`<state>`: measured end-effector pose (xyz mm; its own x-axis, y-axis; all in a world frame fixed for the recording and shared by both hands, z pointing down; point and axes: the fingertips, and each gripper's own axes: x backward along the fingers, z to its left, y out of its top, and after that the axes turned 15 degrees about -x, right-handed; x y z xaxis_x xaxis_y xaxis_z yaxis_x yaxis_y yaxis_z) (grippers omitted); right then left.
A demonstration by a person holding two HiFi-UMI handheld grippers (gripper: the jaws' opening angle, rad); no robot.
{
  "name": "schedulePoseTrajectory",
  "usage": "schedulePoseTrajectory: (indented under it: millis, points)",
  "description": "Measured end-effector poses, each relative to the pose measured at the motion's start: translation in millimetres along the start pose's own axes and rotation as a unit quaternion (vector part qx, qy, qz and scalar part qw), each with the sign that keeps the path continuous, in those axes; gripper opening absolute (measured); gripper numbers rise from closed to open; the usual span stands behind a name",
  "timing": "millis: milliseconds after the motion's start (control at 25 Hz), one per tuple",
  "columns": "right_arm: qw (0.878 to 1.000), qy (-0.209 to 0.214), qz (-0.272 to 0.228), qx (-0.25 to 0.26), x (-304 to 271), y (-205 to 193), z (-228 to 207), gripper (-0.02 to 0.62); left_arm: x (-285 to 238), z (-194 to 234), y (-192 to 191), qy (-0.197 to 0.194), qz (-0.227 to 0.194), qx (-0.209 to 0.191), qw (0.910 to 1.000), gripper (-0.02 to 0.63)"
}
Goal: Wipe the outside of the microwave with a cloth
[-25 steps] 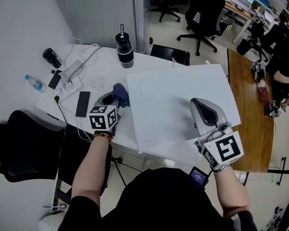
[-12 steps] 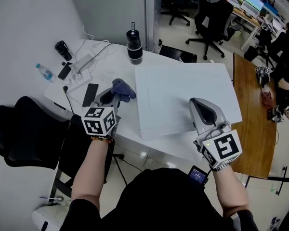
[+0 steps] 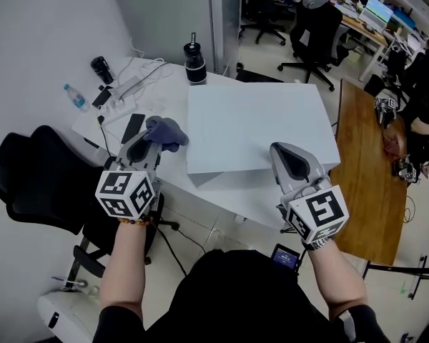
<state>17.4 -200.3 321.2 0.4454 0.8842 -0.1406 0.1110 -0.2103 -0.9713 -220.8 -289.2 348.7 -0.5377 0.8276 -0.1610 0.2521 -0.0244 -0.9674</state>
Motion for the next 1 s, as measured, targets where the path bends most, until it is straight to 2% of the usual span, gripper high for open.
schedulePoseTrajectory:
  millis: [200, 400, 720, 1000]
  points:
    - [1.000, 0.016, -0.002, -0.010, 40.5, -7.4, 4.9, 0.002, 40.7, -48.8, 34.5, 0.005, -0.028, -0.015, 0.9995, 0.042]
    - [1.000, 0.029, -0.002, -0.013, 91.1, -16.1, 11.1, 0.002, 71.5, -114.2, 58.0, -0.014, -0.047, -0.017, 0.9986, 0.043]
    - [0.999, 0.037, -0.004, -0.019, 151.6, -30.0, 19.4, 0.002, 99.4, -216.6, 65.9, -0.066, -0.050, -0.012, 0.9965, 0.043]
    - [0.999, 0.042, -0.004, -0.021, 184.1, -38.5, 22.8, 0.001, 111.9, -275.1, 69.3, -0.093, -0.052, -0.011, 0.9943, 0.043]
